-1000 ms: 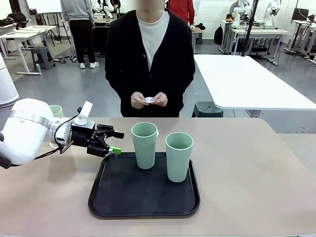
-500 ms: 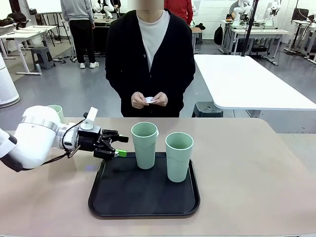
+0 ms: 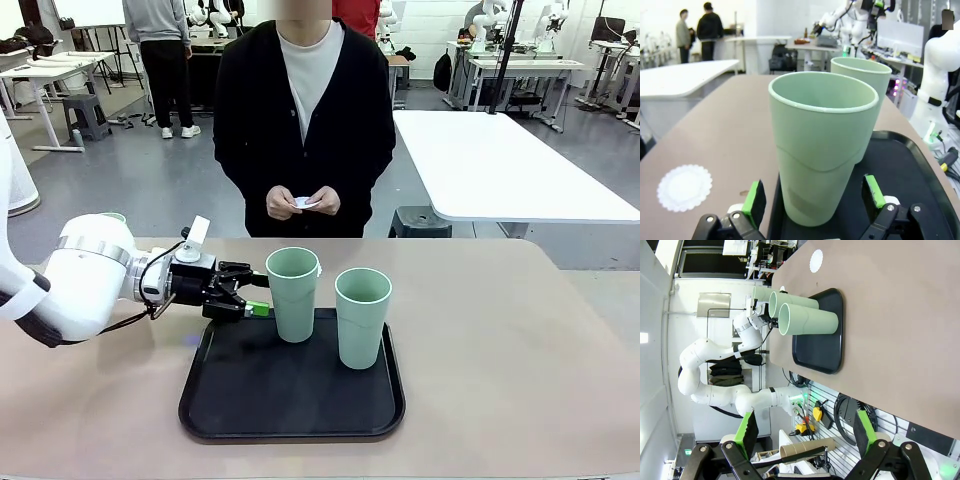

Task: Place coasters on the table and set cups on them.
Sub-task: Take one Reusable plastic cup from the Flat Tray and place it on a coaster set by the human.

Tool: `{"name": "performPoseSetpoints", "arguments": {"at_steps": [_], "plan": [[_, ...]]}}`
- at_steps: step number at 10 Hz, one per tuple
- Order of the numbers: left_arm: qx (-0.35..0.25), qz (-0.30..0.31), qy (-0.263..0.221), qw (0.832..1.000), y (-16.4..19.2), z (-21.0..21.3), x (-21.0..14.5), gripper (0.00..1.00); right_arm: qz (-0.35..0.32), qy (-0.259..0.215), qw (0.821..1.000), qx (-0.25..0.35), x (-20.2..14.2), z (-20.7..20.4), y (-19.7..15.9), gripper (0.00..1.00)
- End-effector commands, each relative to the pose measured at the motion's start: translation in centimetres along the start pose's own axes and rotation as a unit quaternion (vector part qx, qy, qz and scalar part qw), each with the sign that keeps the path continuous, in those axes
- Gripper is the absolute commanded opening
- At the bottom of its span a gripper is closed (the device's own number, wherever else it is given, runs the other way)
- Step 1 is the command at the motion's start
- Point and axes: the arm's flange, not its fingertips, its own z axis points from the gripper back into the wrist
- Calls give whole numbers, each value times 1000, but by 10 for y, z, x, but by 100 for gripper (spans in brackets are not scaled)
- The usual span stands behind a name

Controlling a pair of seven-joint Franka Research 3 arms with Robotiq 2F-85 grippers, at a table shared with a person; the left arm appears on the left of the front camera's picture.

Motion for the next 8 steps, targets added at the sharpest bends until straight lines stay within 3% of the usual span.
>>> {"name": "performPoseSetpoints", "arguments": {"at_steps": [1,8], "plan": [[4,-19,-16,1000,5,-11,-4,100,2,1,1000,4,0,0,-1,100],[-19,-16,-24,999,10,-32,-5,100,2,1,1000,4,0,0,-1,100]]}}
